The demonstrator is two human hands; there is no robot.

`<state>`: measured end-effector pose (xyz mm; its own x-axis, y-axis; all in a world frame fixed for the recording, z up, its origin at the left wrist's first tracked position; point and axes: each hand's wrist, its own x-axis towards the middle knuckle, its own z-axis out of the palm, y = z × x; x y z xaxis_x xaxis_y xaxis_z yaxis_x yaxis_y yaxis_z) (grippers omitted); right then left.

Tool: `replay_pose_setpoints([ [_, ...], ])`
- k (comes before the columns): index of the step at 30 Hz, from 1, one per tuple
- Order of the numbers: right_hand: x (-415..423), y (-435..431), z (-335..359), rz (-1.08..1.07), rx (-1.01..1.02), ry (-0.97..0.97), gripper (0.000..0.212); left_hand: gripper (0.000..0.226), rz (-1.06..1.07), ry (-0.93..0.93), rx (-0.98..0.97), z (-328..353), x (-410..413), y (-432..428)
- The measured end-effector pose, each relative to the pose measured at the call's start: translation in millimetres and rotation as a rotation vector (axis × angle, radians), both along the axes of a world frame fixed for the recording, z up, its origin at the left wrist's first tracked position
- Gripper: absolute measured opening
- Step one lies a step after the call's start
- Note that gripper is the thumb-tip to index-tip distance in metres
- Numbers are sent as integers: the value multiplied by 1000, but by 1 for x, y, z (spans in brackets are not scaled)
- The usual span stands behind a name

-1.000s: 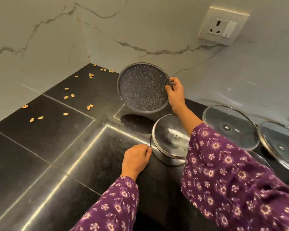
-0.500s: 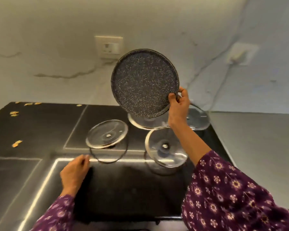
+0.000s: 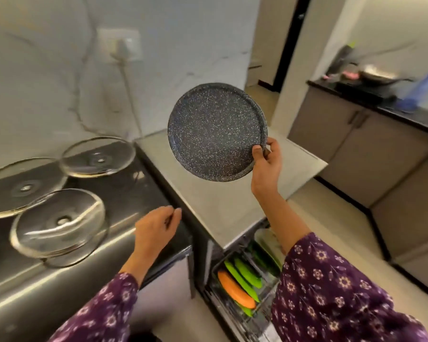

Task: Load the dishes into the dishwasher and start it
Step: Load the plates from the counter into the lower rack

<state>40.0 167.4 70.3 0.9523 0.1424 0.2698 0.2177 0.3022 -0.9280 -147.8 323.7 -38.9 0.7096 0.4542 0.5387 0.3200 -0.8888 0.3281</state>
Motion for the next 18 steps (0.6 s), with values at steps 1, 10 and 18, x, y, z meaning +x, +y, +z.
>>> replay_pose_setpoints([
  [1, 12, -25, -4, -37, -14, 11, 22, 44, -67, 16, -22, 2, 25, -20],
  [10, 99, -223, -48, -383, -128, 57, 28, 43, -474, 173, -9, -12, 183, -157],
  [18, 164, -340, -145, -559, -286, 202, 19, 39, -714, 253, 50, -38, 309, -213],
])
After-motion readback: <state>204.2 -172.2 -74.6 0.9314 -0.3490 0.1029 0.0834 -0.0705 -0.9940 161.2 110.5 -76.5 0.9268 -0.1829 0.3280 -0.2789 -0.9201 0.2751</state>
